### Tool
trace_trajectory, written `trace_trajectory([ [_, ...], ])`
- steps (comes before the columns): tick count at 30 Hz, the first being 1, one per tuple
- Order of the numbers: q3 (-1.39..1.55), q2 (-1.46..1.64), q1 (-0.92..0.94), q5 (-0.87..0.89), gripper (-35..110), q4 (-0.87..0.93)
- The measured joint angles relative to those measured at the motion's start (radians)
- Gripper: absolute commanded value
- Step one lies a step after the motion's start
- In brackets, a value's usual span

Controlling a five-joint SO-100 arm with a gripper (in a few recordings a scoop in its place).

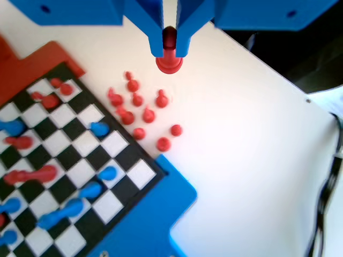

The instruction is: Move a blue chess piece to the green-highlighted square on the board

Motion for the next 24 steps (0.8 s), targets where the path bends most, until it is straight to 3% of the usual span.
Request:
trace_trajectory([
  [8,-0.015,-0.164,0.097,-0.02,1,-0.063],
  [24,0.061,-0.368,0.135,-0.021,1,-0.43],
])
